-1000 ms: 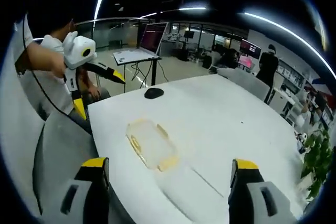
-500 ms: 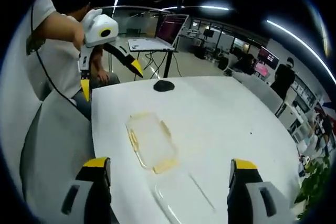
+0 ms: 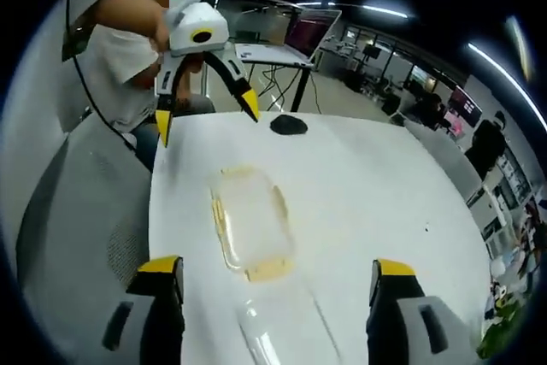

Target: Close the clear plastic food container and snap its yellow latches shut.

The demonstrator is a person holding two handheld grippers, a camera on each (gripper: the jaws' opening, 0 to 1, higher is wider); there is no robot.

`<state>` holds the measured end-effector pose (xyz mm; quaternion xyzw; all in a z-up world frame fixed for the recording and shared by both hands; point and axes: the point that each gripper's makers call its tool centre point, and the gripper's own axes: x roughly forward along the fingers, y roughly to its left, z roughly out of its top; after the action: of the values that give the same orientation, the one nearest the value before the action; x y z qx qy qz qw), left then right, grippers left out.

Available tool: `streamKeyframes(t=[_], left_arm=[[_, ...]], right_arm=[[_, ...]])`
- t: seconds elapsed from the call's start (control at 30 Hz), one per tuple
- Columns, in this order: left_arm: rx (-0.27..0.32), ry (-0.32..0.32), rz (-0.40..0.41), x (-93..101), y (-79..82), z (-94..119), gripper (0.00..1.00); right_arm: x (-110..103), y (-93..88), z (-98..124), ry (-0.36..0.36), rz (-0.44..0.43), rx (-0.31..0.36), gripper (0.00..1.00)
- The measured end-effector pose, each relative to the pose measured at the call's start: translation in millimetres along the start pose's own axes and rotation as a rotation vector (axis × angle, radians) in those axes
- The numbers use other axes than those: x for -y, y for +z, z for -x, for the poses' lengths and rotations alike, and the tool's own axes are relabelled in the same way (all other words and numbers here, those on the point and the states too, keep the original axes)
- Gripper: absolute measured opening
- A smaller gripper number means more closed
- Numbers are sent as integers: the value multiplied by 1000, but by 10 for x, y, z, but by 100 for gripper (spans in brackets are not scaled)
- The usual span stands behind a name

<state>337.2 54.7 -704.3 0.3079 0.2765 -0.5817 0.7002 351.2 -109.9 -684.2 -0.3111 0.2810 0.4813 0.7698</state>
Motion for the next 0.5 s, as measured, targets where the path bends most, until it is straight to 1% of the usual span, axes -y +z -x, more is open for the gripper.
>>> streamKeyframes(t=[0.07, 0.2, 0.3, 0.4, 0.5], left_arm=[[12, -12, -1, -7, 7, -25, 81], [-6, -25, -14, -58, -55, -94, 80], [-9, -29, -19, -104, -89, -126, 78], [-36, -40, -54, -137, -160, -166, 77], [-50, -59, -51, -148, -216, -208, 76]], right_arm=[[15, -4, -33, 8, -2, 0, 89], [31, -71, -129, 25, 15, -23, 86], [17, -101, -188, 50, -3, -29, 86], [7, -145, -253, 62, 22, -54, 83], [-5, -139, -306, 81, 51, -72, 80]])
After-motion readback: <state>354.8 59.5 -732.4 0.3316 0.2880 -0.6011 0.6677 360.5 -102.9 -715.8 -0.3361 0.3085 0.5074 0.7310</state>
